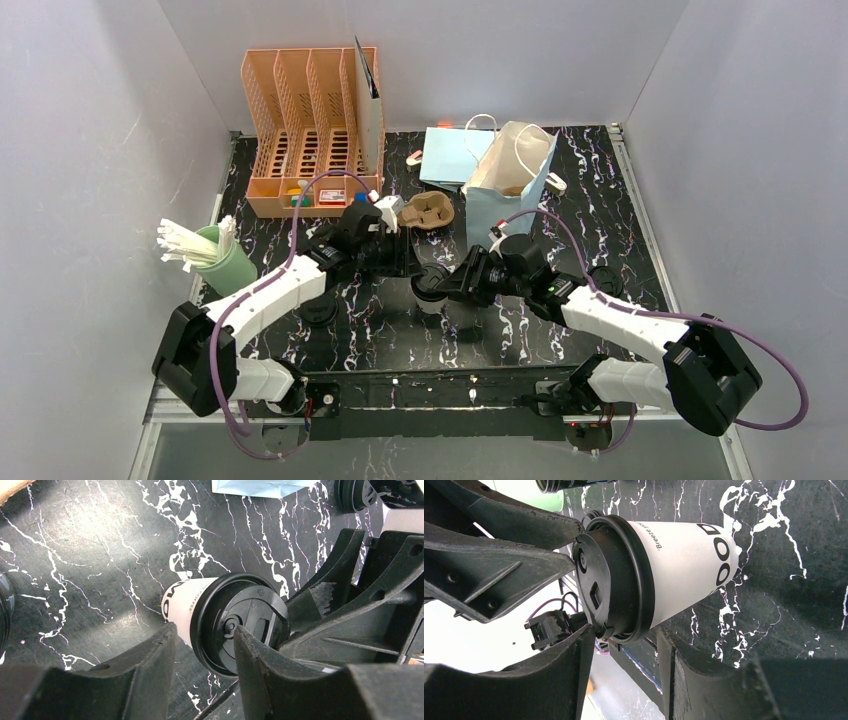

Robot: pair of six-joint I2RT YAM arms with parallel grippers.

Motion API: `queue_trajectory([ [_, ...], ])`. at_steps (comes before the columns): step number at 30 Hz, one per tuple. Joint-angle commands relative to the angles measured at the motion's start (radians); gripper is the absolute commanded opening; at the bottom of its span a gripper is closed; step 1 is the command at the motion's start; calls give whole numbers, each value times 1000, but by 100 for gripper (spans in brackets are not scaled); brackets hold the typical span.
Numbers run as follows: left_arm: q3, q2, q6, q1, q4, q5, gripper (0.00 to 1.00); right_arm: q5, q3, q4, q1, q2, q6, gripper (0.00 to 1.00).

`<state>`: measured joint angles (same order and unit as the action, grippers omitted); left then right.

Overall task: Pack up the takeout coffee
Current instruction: Adjust the coffee cup at the center of the board.

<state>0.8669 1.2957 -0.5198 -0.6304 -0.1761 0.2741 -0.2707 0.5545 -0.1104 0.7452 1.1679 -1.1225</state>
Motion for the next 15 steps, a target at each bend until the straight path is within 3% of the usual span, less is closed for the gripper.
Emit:
queue_trajectory([
  [1, 3, 22, 43, -2, 21, 28, 42, 10, -31, -36, -6, 3, -2, 55],
  [15, -50, 54, 80, -1, 11, 14, 35, 8, -108, -80, -6, 51, -2, 44],
])
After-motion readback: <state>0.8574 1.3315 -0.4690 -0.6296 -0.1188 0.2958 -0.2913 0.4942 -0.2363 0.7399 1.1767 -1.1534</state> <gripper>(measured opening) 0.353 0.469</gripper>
